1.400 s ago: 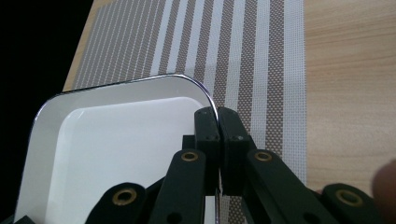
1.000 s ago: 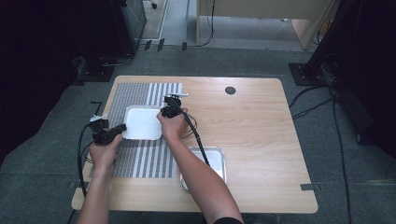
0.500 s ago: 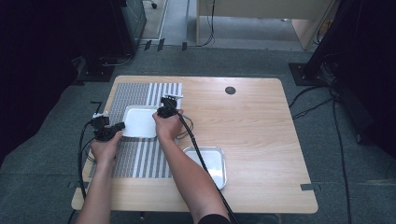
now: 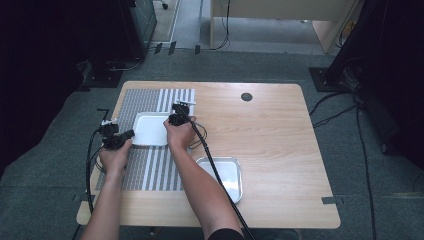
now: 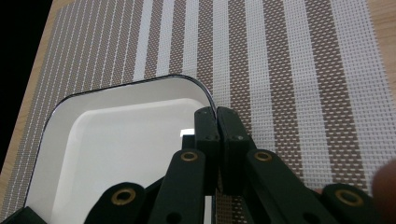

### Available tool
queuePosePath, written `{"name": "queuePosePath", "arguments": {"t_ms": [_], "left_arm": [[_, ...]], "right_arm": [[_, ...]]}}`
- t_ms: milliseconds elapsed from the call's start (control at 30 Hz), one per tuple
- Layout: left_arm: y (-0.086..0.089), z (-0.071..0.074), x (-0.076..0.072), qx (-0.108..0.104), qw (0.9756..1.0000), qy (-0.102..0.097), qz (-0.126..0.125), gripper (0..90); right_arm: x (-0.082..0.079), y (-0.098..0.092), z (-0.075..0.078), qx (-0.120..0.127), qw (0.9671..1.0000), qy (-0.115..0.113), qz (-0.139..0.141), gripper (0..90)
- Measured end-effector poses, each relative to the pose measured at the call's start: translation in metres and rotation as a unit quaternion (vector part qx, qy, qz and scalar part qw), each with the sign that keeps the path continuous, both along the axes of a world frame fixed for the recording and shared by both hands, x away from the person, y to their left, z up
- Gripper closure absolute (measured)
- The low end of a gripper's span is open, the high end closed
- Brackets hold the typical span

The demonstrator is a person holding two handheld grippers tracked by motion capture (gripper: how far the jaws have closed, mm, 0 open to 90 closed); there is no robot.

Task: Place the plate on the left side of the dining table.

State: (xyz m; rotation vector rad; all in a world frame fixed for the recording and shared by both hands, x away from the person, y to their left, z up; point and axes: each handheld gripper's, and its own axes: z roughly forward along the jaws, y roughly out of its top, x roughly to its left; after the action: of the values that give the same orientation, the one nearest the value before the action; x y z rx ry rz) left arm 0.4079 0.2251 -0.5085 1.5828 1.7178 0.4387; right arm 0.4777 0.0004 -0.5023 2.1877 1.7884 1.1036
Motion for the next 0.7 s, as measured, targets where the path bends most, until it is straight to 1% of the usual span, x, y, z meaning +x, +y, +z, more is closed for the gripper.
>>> {"name": "queuePosePath", "arguments": {"t_ms": [100,167,200,233,267,300,333,367,400,433,467,533,567,667,700], "left_arm": [[-0.001,-0.001,0.000,0.000,1.0000,-0.002,0.000,87.7],[0.000,-0.001,0.000,-0.002,1.0000,0.000,0.002,87.5],[-0.001,-0.001,0.000,-0.001,1.0000,0.000,0.003,87.3],[-0.002,0.000,0.000,0.004,1.0000,0.000,0.005,87.0],[-0.002,0.000,0.000,0.006,1.0000,-0.001,0.006,85.5],[-0.001,0.000,-0.001,0.005,1.0000,-0.001,0.007,80.9],[0.000,0.001,-0.001,0.001,1.0000,0.000,0.009,76.5],[0.001,0.002,-0.001,-0.003,0.9999,0.002,0.015,71.2],[0.001,0.003,-0.002,-0.002,0.9999,0.002,0.016,65.1],[0.001,0.004,-0.003,0.000,0.9999,0.000,0.015,61.8],[0.001,0.005,-0.004,0.009,0.9998,-0.004,0.015,57.1],[-0.001,0.008,-0.010,0.032,0.9991,-0.022,0.018,52.8],[-0.003,0.010,-0.013,0.034,0.9987,-0.032,0.018,50.2],[-0.003,0.014,-0.018,0.024,0.9986,-0.047,0.009,42.6],[-0.004,0.015,-0.020,0.016,0.9987,-0.047,0.009,40.5]], "right_arm": [[0.001,-0.002,0.000,0.002,1.0000,-0.001,0.002,88.4],[0.002,-0.003,0.000,0.005,1.0000,0.001,0.004,86.0],[0.002,-0.004,0.000,0.007,1.0000,-0.003,0.006,81.6],[0.002,-0.004,0.001,0.009,0.9999,-0.004,0.005,78.3],[0.002,-0.004,0.003,0.015,0.9999,-0.005,0.004,73.4],[0.002,-0.004,0.004,0.022,0.9997,-0.009,0.001,69.2],[0.001,-0.004,0.006,0.022,0.9997,-0.011,0.000,66.4],[0.001,-0.004,0.007,0.020,0.9997,-0.012,0.000,64.0],[0.001,-0.005,0.007,0.011,0.9998,-0.018,0.003,62.1],[0.001,-0.006,0.008,0.008,0.9997,-0.021,0.005,61.2],[0.000,-0.006,0.008,0.006,0.9996,-0.024,0.009,59.9],[-0.001,-0.008,0.010,0.005,0.9993,-0.031,0.018,58.4],[-0.001,-0.009,0.011,0.005,0.9990,-0.037,0.025,57.2],[-0.006,-0.010,0.017,0.000,0.9981,-0.050,0.037,54.3],[-0.007,-0.010,0.019,-0.005,0.9977,-0.052,0.043,53.2]]}}
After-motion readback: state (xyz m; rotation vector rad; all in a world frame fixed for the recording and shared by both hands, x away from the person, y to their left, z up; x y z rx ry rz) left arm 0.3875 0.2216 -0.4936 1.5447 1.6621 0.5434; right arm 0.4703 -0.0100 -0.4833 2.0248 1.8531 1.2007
